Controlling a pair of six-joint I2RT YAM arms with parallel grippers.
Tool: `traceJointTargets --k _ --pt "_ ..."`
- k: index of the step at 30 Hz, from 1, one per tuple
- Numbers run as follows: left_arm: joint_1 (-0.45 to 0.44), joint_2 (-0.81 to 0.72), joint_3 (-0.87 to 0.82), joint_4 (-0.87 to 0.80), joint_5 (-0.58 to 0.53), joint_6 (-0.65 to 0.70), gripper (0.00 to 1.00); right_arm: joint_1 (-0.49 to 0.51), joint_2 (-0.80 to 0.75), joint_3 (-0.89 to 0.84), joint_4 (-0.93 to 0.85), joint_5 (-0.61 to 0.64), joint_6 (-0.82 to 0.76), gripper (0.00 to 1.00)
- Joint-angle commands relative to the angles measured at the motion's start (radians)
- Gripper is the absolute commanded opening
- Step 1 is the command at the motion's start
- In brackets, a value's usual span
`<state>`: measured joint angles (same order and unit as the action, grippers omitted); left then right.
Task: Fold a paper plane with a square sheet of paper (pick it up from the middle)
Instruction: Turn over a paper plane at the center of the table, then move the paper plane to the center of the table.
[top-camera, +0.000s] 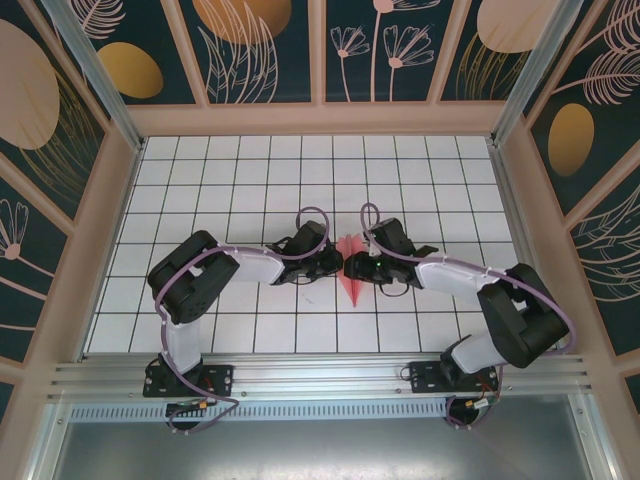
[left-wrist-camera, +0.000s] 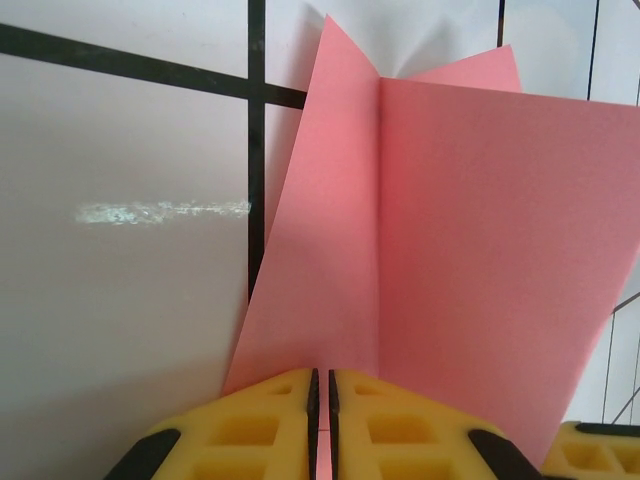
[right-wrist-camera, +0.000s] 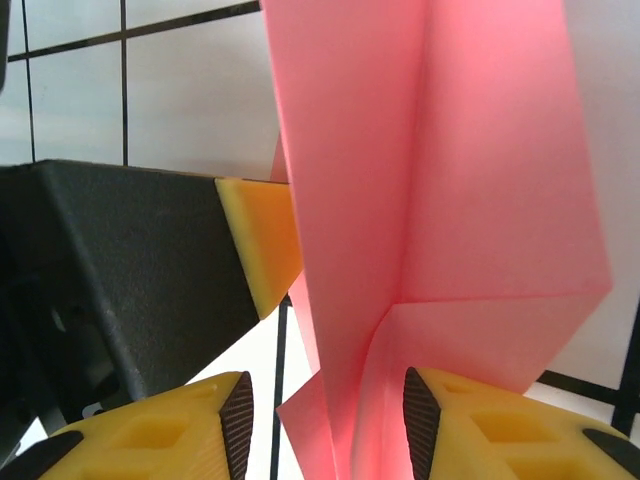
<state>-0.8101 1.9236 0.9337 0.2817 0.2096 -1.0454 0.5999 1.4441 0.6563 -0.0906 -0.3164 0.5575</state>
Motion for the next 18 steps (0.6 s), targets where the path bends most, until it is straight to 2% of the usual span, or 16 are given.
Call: traceJointTargets --k 1,8,13,18 --pt "-0.004 0.021 -0.021 -0.017 0.009 -0.010 0.16 0.021 -0.025 0.005 -0.031 0.045 0.018 0.46" --pt "-0.004 0.018 -0.030 -0.008 0.006 -0.018 0.16 0.061 -0.015 0.024 -0.104 0.156 -0.004 0.47" --pt "-0.004 -0.003 -0.047 0.025 -0.004 -0.031 0.17 0.082 0.012 0.034 -0.109 0.180 -0.010 0.43" --pt "-0.004 -0.009 -0.050 0.034 0.000 -0.034 0.18 0.111 0.047 0.073 -0.155 0.262 -0.006 0.38"
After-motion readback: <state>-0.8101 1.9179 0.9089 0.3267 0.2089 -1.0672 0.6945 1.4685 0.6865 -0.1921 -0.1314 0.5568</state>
